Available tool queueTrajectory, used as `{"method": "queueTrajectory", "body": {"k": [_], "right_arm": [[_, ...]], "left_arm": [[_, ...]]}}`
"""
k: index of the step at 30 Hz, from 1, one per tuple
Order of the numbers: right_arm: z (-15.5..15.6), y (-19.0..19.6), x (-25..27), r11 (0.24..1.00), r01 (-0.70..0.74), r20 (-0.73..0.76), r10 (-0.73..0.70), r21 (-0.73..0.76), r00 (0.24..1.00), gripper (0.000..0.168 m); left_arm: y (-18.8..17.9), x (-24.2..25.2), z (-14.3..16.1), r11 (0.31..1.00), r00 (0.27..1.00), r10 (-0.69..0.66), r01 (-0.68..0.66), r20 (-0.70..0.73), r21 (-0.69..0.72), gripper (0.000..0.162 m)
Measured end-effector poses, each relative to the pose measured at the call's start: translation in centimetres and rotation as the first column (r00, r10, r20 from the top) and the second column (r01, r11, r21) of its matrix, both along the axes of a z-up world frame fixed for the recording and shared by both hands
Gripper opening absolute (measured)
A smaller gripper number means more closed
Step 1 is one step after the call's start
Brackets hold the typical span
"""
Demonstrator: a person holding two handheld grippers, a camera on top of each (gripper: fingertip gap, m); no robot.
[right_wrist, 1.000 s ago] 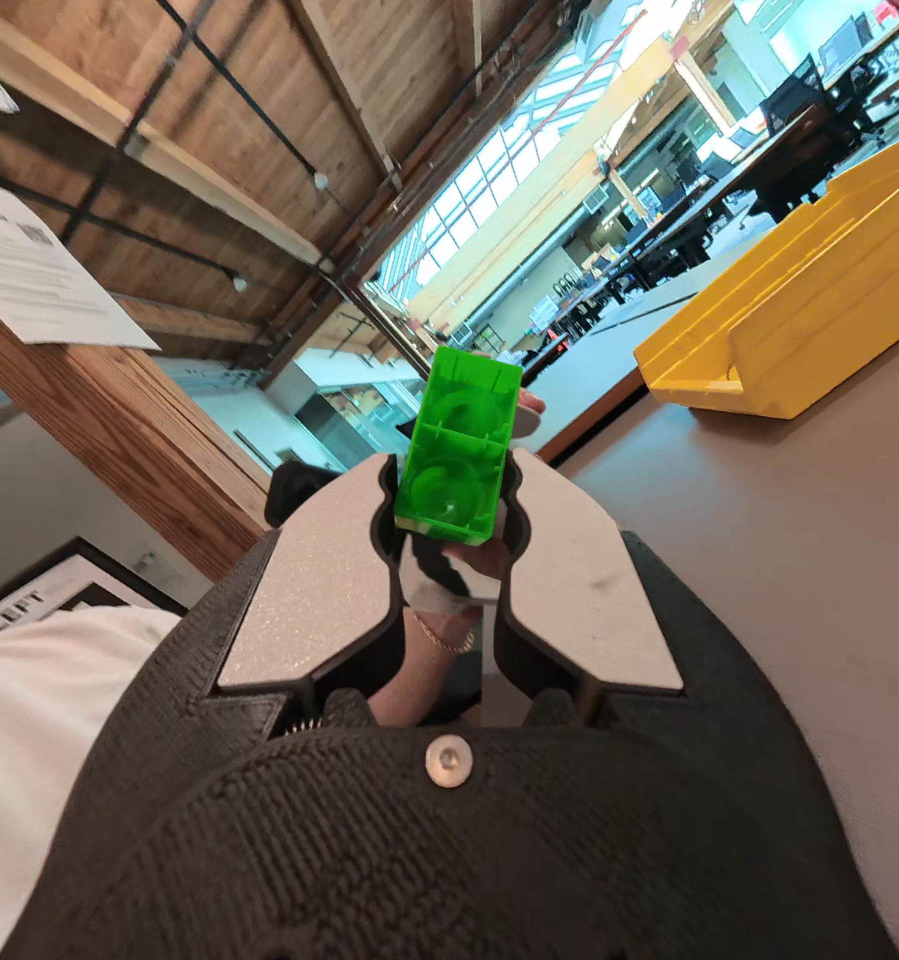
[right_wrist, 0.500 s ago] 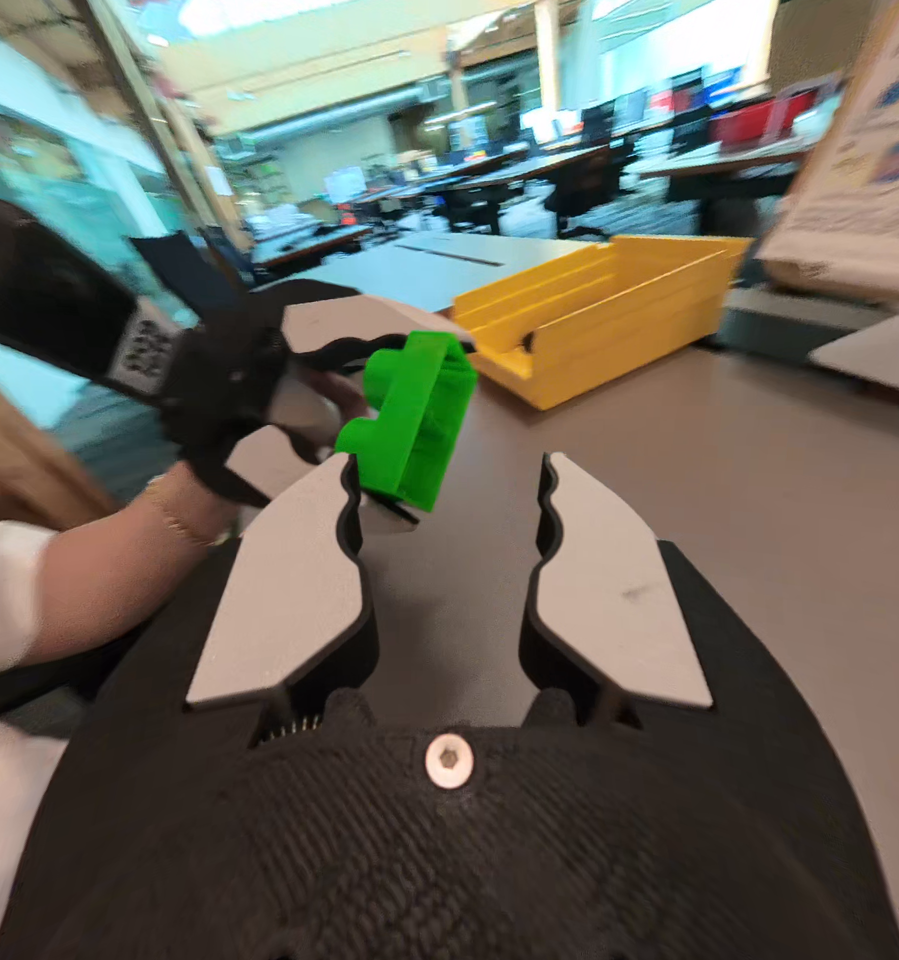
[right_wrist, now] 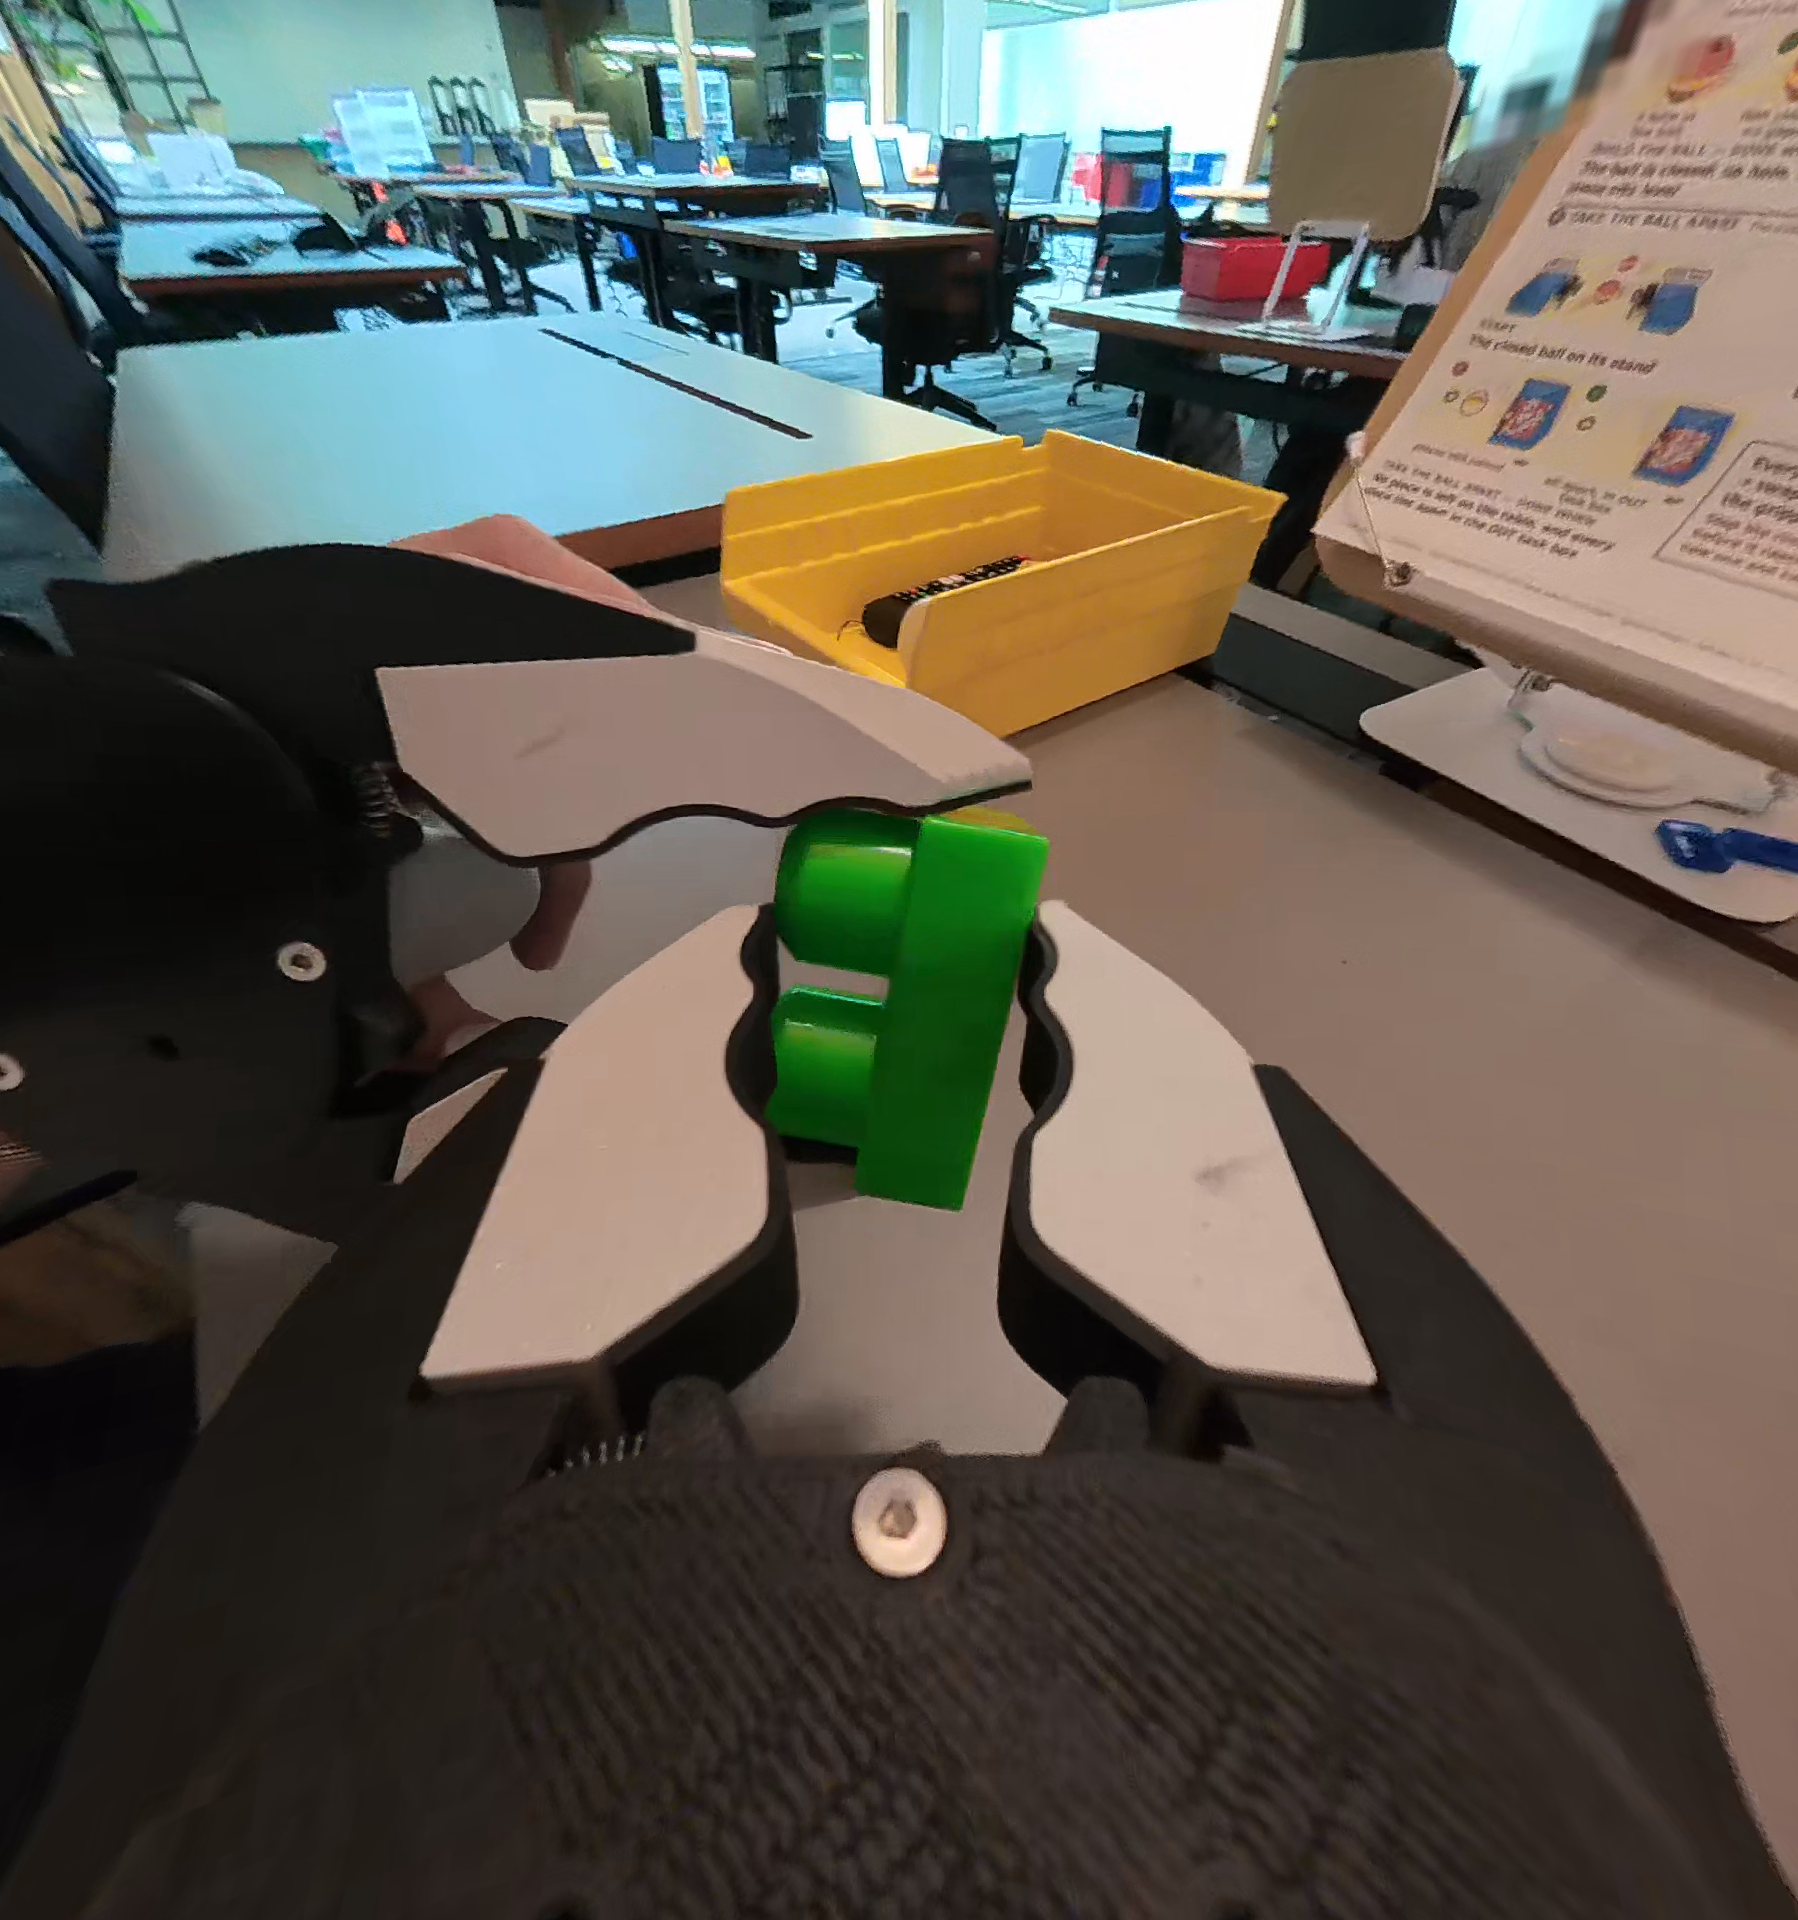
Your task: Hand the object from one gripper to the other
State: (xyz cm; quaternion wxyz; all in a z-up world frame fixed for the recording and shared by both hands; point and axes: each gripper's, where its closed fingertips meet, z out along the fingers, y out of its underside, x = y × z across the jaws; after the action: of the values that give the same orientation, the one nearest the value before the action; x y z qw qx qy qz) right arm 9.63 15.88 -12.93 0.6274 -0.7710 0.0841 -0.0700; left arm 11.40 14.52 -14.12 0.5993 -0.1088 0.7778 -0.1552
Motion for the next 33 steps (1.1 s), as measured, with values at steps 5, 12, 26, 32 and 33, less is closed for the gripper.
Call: {"method": "queueTrajectory", "body": {"k": [5,12,26,32,33], "right_arm": [[-0.1,0.0,-0.1,0.997,-0.075,-0.026,0.074,-0.008,0.997,0.043],[4.0,-2.0,-1.6,0.871,-0.324,-0.384,0.461,0.369,0.800,0.043],[6.8,-3.5,-5.9,0.527,-0.417,-0.490,0.848,0.740,0.202,0.043],[4.0,-2.6,-1.8,0.807,-0.355,-0.474,0.571,0.471,0.670,0.052],[3.4,-2.4,-1.6,0.848,-0.355,-0.432,0.512,0.395,0.742,0.056]], "left_arm": [[-0.1,0.1,0.1,0.999,1.000,-0.018,0.018,0.016,-0.035,0.074],[-2.2,-1.5,2.5,0.918,0.962,-0.244,0.271,0.124,-0.289,0.086],[-4.1,-4.8,5.0,0.665,0.821,-0.506,0.567,0.265,-0.486,0.074],[-0.7,-1.9,2.9,0.894,0.955,-0.284,0.294,0.080,-0.337,0.074],[-0.1,-1.6,2.7,0.927,0.972,-0.226,0.236,0.068,-0.291,0.074]]}}
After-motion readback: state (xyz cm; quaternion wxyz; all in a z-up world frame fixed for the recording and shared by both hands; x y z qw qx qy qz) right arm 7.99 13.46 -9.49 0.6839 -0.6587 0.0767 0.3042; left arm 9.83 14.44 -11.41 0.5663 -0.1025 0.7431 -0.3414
